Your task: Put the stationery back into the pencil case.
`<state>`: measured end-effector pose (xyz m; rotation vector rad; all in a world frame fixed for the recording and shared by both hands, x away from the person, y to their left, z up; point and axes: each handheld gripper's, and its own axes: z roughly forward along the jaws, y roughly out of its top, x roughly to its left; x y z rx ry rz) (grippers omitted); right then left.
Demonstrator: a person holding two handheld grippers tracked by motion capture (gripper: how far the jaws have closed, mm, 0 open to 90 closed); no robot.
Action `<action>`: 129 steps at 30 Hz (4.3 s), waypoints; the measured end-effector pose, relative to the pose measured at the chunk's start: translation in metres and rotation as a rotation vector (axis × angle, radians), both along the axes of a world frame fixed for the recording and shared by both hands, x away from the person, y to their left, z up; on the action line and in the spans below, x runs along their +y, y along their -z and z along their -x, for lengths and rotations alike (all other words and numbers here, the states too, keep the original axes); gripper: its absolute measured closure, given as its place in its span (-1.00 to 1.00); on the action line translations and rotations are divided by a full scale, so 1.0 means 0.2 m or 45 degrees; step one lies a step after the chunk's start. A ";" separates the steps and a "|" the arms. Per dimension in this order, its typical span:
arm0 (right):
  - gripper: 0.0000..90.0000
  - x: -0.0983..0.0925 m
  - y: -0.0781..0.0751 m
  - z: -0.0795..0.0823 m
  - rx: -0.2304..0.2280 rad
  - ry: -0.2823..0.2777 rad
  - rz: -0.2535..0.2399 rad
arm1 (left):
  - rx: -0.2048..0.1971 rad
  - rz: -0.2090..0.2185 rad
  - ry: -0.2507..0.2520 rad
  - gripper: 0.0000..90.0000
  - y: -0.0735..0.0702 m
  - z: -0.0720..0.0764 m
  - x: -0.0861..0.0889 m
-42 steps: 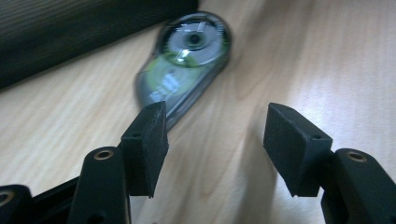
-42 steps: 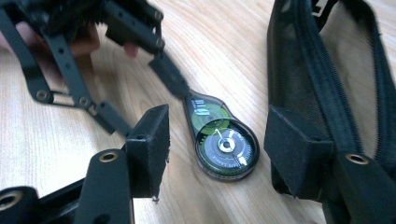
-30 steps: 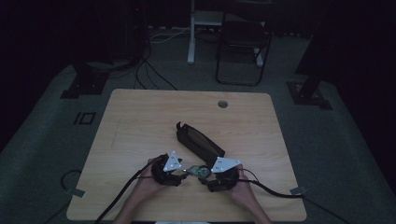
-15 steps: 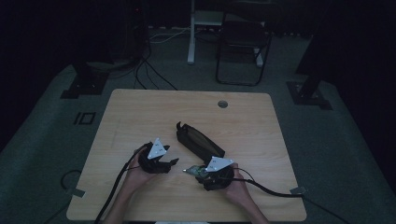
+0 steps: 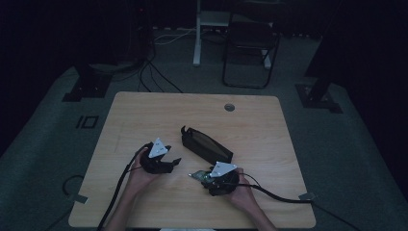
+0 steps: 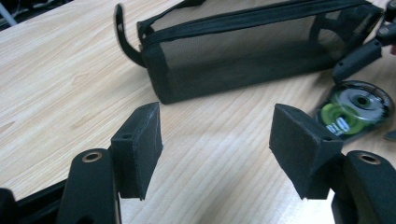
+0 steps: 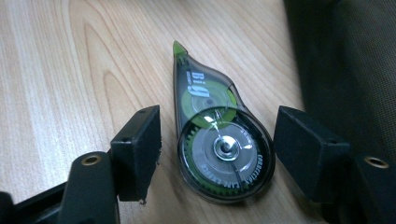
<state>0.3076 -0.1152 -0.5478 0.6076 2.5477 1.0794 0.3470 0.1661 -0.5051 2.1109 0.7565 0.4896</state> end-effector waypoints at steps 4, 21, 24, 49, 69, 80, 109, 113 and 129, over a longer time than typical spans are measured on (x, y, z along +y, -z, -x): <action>-0.24 0.00 0.01 0.00 0.010 -0.004 0.002 | 0.011 0.002 -0.020 -0.25 0.01 -0.02 0.01; -0.11 0.00 0.02 -0.02 0.076 -0.003 -0.050 | 0.089 0.010 -0.155 -0.28 0.15 -0.13 0.05; -0.11 0.00 0.02 -0.02 0.094 -0.002 -0.057 | 0.097 0.012 -0.174 -0.29 0.16 -0.14 0.06; -0.08 -0.01 0.02 -0.02 0.132 0.030 -0.080 | 0.160 -0.069 -0.274 -0.46 0.22 -0.19 0.09; -0.08 -0.04 -0.06 0.00 0.076 0.045 -0.126 | 0.177 -0.058 -0.271 -0.46 0.22 -0.19 0.09; -0.08 -0.04 -0.09 0.02 0.054 0.043 -0.128 | 0.178 -0.058 -0.270 -0.46 0.22 -0.19 0.09; -0.08 -0.06 -0.21 0.03 -0.005 0.053 -0.155 | 0.178 -0.058 -0.270 -0.46 0.22 -0.19 0.09; -0.08 -0.06 -0.22 0.03 -0.007 0.051 -0.153 | 0.177 -0.057 -0.271 -0.46 0.22 -0.19 0.09; -0.08 -0.08 -0.27 0.05 -0.024 0.060 -0.166 | 0.177 -0.055 -0.272 -0.46 0.22 -0.19 0.09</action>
